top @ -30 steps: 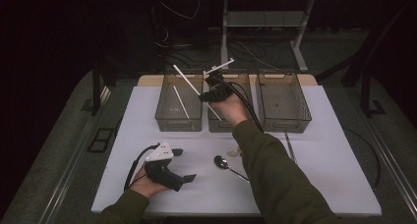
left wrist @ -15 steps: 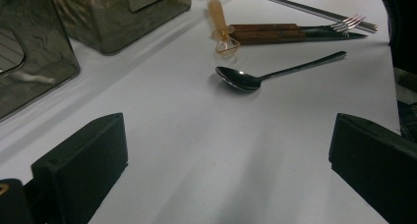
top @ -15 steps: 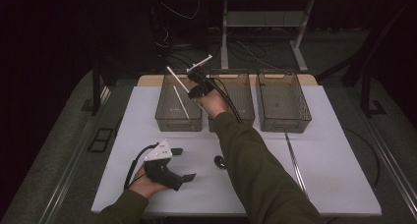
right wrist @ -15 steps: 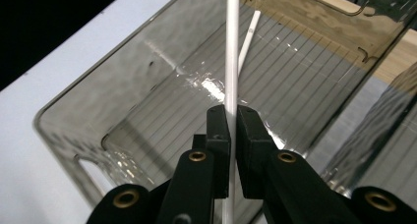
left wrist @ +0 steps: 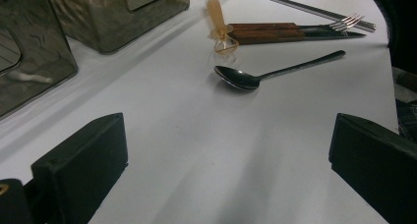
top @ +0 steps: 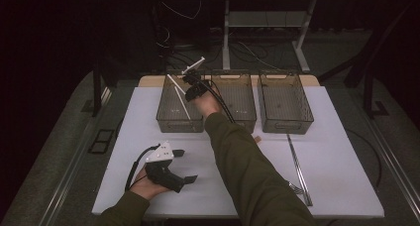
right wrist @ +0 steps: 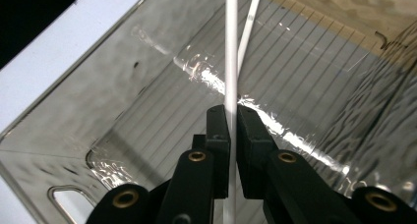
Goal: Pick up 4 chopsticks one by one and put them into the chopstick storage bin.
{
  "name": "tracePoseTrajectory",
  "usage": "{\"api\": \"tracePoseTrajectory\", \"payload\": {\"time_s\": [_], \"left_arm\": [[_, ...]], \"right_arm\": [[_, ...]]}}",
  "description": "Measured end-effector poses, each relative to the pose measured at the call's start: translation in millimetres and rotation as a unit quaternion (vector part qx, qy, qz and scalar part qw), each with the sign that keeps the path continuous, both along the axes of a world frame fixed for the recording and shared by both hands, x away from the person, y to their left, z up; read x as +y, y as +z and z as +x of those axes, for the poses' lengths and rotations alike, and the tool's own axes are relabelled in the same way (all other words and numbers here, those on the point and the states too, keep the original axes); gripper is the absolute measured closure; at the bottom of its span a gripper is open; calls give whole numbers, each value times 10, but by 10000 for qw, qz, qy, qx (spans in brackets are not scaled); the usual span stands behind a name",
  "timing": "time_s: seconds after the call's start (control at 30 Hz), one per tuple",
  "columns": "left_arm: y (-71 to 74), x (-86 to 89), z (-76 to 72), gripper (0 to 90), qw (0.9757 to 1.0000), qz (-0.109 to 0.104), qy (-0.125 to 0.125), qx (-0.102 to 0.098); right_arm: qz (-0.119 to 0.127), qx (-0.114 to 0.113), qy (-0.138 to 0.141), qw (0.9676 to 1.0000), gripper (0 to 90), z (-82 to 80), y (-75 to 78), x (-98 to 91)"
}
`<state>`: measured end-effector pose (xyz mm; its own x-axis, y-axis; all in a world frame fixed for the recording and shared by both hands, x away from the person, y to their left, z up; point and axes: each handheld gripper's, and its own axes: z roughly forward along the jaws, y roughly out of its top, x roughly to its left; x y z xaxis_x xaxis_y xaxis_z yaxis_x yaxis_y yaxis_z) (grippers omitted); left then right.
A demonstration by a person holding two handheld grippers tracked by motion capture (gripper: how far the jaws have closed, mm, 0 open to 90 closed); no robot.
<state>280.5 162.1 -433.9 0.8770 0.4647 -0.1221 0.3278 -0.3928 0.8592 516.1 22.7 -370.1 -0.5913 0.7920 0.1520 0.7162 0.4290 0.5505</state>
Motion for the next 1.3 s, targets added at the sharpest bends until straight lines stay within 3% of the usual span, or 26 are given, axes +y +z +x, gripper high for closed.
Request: {"api": "tracePoseTrajectory", "payload": {"time_s": [0.1,0.2,0.33,0.6,0.7,1.0,1.3], "left_arm": [[4,5,2,0,10000,22,-17,7],[3,3,1,0,10000,5,-25,9],[2,1,-2,0,10000,-35,-3,16],[2,10,6,0,10000,14,-22,-18],[-2,8,7,0,10000,12,-3,-5],[-13,-1,6,0,10000,32,6,-18],[-28,-6,10,0,9999,109,9,23]], "right_arm": [[-40,8,-26,10000,837,4,-28,22],[53,-38,-62,10000,718,-1,-7,15],[76,-136,-28,9999,648,-9,42,-13],[302,-306,207,9989,529,-91,149,-106],[435,-249,318,9982,484,-144,215,-172],[626,-652,622,9940,367,-376,429,-456],[909,-833,867,9886,329,-578,484,-806]]}}
